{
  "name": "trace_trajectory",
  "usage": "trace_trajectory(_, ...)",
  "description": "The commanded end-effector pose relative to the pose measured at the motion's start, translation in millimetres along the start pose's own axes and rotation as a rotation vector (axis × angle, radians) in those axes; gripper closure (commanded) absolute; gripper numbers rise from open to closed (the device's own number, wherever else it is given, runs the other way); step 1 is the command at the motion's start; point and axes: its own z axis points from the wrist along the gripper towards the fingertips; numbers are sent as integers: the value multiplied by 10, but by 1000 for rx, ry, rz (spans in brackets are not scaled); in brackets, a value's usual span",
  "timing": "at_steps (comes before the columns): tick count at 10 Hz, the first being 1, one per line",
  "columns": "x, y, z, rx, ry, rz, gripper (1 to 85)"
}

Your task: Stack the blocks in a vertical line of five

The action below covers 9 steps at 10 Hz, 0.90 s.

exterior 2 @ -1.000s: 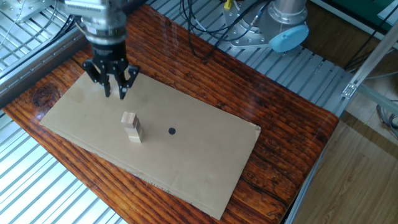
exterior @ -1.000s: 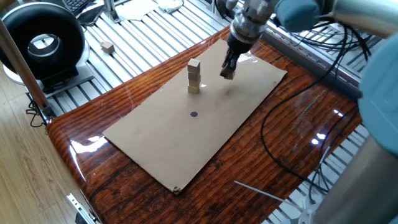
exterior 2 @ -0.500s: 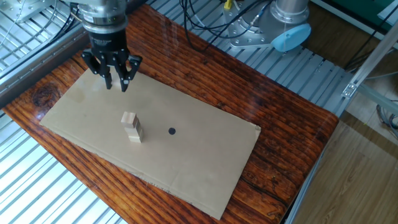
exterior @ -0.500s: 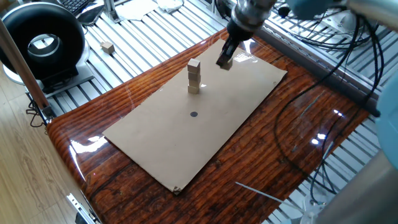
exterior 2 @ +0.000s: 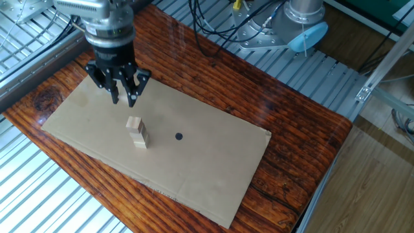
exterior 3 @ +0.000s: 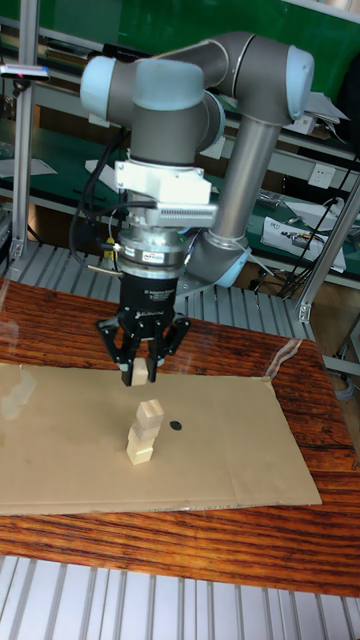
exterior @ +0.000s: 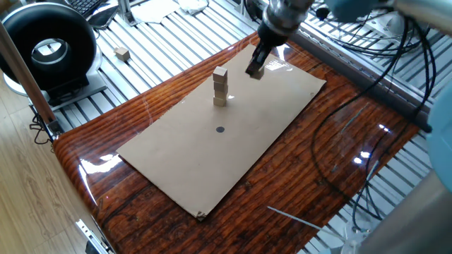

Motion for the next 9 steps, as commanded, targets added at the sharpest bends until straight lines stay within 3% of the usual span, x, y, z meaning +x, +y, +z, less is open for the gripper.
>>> trace_trajectory(1,-150,83,53,-8,-7,19,713)
trace_trajectory(5,-266,108,137,-9,-11,17,720)
trace_trajectory(9,-536,193,169,3,-80,6,720)
